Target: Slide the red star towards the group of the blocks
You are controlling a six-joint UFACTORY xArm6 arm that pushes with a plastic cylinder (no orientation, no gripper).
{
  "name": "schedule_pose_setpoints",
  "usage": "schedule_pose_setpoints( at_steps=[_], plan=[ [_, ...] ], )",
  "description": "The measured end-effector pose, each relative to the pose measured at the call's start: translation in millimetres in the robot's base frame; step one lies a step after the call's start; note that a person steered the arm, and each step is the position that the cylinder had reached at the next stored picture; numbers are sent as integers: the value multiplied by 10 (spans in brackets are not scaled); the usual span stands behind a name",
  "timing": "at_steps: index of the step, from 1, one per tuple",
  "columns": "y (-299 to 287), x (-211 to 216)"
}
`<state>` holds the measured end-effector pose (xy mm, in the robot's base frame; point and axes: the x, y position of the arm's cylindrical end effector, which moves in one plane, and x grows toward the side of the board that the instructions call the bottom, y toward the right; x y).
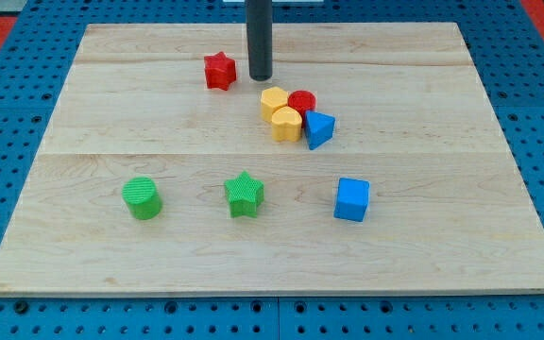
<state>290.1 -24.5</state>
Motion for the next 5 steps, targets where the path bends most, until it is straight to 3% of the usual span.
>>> schedule_pose_setpoints(
  at_steps=[3,5],
  plan=[
    [-1412,-286],
    [-899,-240]
  ],
)
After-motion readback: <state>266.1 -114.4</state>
